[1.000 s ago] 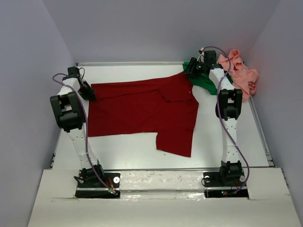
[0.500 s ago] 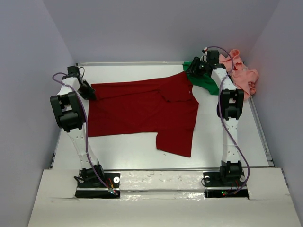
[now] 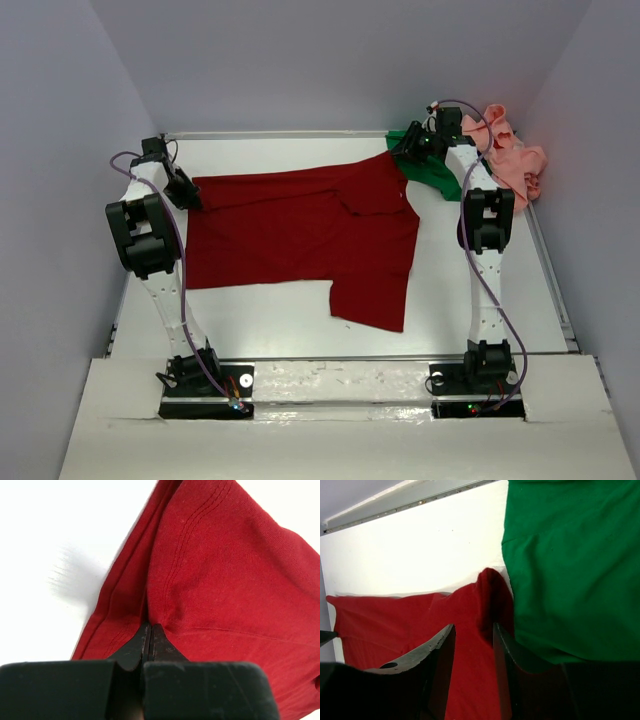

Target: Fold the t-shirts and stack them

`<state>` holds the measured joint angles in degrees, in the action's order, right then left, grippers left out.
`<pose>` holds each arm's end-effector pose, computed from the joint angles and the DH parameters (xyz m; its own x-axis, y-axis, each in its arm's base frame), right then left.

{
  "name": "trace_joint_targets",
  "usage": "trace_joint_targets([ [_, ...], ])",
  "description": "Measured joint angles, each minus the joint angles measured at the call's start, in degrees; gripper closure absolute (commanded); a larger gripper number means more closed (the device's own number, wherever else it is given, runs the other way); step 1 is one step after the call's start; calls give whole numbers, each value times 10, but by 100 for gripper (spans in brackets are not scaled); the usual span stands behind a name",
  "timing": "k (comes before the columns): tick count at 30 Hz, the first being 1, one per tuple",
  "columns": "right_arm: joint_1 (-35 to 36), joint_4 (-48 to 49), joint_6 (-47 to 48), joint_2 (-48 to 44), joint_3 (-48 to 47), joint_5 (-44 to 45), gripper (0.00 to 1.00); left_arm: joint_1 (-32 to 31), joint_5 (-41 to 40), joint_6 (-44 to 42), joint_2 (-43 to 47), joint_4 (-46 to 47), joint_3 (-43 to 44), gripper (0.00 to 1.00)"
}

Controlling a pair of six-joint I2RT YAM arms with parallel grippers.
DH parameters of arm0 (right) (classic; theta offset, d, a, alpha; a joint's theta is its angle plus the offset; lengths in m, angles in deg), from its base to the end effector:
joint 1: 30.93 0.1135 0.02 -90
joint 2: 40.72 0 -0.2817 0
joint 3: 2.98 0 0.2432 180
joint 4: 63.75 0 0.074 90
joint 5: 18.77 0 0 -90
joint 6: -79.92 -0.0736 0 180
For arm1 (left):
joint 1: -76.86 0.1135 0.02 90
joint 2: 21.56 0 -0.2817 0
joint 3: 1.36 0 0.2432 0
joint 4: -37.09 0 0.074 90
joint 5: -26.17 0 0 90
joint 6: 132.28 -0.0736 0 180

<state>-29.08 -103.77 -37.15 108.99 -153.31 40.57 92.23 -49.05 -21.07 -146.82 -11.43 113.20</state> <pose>0.6110 0.0573 0.1711 -0.7568 0.3672 -0.5408 -0.0867 0.7636 0.6399 0.4831 0.1133 0.1736 -0.7251 -0.5621 -0.3978 -0.4213 0.8190 -0.3895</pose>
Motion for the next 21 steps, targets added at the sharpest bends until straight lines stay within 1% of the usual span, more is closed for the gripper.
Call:
trace_joint_targets([
  [3, 0, 5, -5, 1, 0, -3, 57, 0, 0, 0, -2, 0, 0, 100],
  [11, 0, 7, -13, 10, 0, -8, 57, 0, 0, 0, -3, -3, 1, 100],
  [13, 0, 7, -12, 12, 0, -9, 63, 0, 0, 0, -3, -3, 1, 100],
  [16, 1, 8, -14, 15, 0, -9, 67, 0, 0, 0, -3, -3, 2, 100],
  [17, 2, 8, -15, 16, 0, -9, 73, 0, 0, 0, -3, -3, 2, 100],
  [18, 2, 8, -15, 17, 0, -9, 91, 0, 0, 0, -3, -3, 3, 100],
  [19, 2, 8, -16, 17, 0, -10, 98, 0, 0, 0, -3, -3, 3, 100],
  [20, 2, 8, -15, 18, 0, -11, 100, 0, 0, 0, -3, -4, 3, 100],
  [21, 2, 8, -19, 18, 0, -13, 100, 0, 0, 0, -3, -3, 4, 100],
])
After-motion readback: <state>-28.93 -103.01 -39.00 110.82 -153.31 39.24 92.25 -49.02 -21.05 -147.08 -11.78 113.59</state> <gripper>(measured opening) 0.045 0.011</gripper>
